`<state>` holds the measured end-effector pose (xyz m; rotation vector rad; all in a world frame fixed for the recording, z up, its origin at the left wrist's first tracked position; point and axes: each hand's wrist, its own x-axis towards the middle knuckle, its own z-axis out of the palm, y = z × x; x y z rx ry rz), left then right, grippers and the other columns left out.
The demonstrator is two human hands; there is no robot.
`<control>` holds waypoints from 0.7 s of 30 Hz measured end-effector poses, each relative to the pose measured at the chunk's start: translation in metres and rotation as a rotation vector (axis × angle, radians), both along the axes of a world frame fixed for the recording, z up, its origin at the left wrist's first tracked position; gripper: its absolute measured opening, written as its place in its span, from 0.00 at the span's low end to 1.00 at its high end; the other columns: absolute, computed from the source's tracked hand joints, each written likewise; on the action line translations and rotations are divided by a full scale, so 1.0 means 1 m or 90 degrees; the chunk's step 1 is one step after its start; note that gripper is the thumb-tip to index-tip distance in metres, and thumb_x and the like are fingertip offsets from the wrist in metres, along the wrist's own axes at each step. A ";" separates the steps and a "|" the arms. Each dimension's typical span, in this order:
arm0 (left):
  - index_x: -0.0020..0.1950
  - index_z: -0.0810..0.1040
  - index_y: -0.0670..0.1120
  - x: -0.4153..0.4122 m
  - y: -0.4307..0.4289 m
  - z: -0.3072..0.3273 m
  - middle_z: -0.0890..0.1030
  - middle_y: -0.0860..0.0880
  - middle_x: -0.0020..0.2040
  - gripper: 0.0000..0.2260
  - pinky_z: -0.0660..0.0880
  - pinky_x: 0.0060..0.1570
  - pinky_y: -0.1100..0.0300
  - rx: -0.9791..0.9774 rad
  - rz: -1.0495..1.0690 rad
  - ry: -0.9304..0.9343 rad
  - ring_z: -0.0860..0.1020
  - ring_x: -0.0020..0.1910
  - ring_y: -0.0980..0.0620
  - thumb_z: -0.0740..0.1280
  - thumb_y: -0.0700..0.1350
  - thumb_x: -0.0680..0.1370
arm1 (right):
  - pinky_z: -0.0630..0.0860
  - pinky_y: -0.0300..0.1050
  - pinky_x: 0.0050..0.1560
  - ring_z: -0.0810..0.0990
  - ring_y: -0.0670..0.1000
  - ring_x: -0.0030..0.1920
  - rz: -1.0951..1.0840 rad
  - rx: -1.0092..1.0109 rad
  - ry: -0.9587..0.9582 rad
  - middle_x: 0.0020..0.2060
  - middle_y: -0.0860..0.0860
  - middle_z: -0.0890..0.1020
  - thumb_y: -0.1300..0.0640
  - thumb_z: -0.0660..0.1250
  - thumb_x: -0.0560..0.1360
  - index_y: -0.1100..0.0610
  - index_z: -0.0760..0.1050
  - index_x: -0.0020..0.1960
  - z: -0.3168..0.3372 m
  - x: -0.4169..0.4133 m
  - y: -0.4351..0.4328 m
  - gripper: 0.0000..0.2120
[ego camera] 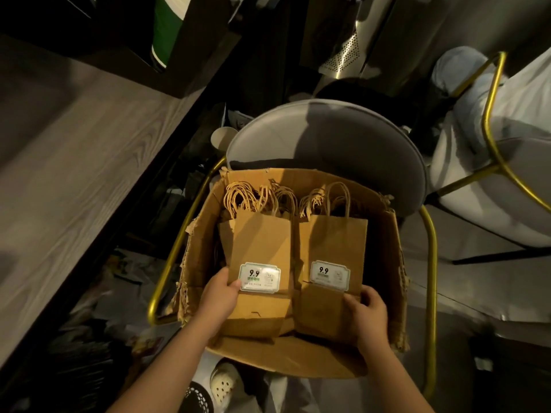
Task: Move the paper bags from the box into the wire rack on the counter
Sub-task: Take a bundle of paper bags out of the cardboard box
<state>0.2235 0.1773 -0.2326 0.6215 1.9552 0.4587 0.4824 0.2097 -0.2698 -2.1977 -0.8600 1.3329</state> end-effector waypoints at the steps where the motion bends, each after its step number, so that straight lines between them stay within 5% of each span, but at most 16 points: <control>1: 0.70 0.69 0.49 0.000 0.001 0.000 0.76 0.49 0.64 0.17 0.71 0.61 0.50 0.003 -0.002 -0.002 0.72 0.64 0.48 0.59 0.42 0.82 | 0.76 0.53 0.50 0.77 0.49 0.50 0.007 0.033 -0.001 0.50 0.47 0.79 0.59 0.64 0.79 0.48 0.74 0.53 0.005 0.001 0.001 0.07; 13: 0.74 0.65 0.50 0.008 -0.003 -0.008 0.74 0.49 0.67 0.19 0.71 0.64 0.45 0.021 0.012 -0.021 0.71 0.66 0.47 0.57 0.47 0.82 | 0.74 0.48 0.54 0.77 0.46 0.52 -0.070 0.157 0.035 0.51 0.46 0.78 0.61 0.62 0.79 0.49 0.70 0.58 0.034 0.000 0.008 0.11; 21: 0.62 0.73 0.52 0.015 -0.003 0.001 0.77 0.54 0.53 0.10 0.73 0.54 0.54 0.097 0.080 -0.055 0.75 0.58 0.50 0.56 0.45 0.83 | 0.75 0.44 0.45 0.78 0.48 0.51 -0.019 0.154 0.027 0.49 0.47 0.78 0.56 0.60 0.81 0.51 0.71 0.54 0.041 -0.007 0.004 0.03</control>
